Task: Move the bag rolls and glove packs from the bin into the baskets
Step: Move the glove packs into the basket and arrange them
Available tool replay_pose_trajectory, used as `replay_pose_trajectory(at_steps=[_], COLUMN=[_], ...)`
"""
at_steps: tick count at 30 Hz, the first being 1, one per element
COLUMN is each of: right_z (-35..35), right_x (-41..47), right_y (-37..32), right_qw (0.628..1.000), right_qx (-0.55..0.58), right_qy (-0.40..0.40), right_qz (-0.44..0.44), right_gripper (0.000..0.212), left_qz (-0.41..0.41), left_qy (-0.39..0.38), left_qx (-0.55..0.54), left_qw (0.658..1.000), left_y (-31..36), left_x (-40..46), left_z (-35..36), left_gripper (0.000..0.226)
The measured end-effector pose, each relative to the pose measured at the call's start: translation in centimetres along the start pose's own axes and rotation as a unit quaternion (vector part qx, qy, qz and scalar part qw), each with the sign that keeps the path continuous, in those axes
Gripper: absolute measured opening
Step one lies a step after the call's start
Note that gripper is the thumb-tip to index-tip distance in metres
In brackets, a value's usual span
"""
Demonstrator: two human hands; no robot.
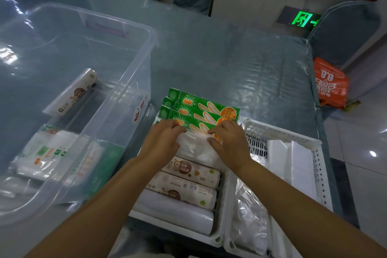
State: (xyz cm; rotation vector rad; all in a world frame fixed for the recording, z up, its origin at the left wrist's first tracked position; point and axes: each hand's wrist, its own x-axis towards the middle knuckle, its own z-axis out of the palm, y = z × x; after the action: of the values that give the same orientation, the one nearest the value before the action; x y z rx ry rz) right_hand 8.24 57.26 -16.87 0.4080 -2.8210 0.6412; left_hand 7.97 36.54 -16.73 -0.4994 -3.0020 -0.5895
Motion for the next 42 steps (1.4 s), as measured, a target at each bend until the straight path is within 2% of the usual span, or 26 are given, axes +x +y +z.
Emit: replay_pose_trajectory(at_steps=[3, 6, 8, 14, 16, 18, 22, 26, 30, 34, 38, 42], right_z=[-0.4, -0.1, 0.0, -1.2, -0.8, -0.1, 1.2, 1.6, 1.6, 1.6, 1.6, 1.8], right_x=[1.0, 1.5, 1.7, 6.4, 8.0, 9.0, 9.8, 9.7, 9.7, 10.0, 10.2, 9.7], right_y=[1.0, 1.8, 2.0, 3.2, 3.6, 3.8, 4.0, 4.4, 4.9, 5.0, 5.2, 5.8], right_qw=[0.998, 0.994, 0.993, 0.992, 0.991, 0.989, 0.992, 0.99, 0.99, 0.989, 0.988, 0.987], right_qx=[-0.006, -0.05, -0.063, -0.089, -0.105, -0.105, -0.052, 0.015, 0.014, 0.009, 0.018, 0.042], right_qy=[0.006, -0.042, -0.065, 0.003, -0.021, -0.06, -0.077, -0.083, -0.116, -0.138, -0.148, -0.147], right_qz=[0.059, 0.087, 0.082, 0.086, 0.084, 0.082, 0.091, 0.113, 0.078, 0.049, 0.045, 0.058], right_gripper=[0.016, 0.023, 0.021, 0.025, 0.03, 0.034, 0.036, 0.035, 0.033, 0.032, 0.031, 0.032], left_qz=[0.003, 0.039, 0.059, 0.069, 0.064, 0.05, 0.046, 0.052, 0.063, 0.053, -0.002, -0.012], left_qy=[-0.074, -0.129, -0.151, -0.197, -0.226, -0.249, -0.216, -0.146, -0.088, -0.083, -0.046, -0.085], left_qx=[0.045, 0.081, 0.115, 0.144, 0.12, 0.083, 0.073, 0.099, 0.11, 0.096, 0.09, 0.125], left_qw=[0.996, 0.988, 0.98, 0.967, 0.964, 0.964, 0.972, 0.983, 0.988, 0.991, 0.995, 0.989], left_y=[0.2, 0.4, 0.5, 0.6, 0.5, 0.7, 1.2, 0.9, 0.7, 0.5, -0.1, -0.9], left_x=[1.0, 1.9, 2.3, 3.7, 4.6, 5.7, 7.6, 8.1, 7.6, 7.6, 9.8, 10.6], left_z=[-0.2, 0.4, 0.9, 1.3, 1.2, 1.2, 2.0, 3.1, 3.5, 3.6, 3.2, 3.0], left_gripper=[0.067, 0.086, 0.094, 0.107, 0.108, 0.099, 0.07, 0.066, 0.062, 0.061, 0.06, 0.057])
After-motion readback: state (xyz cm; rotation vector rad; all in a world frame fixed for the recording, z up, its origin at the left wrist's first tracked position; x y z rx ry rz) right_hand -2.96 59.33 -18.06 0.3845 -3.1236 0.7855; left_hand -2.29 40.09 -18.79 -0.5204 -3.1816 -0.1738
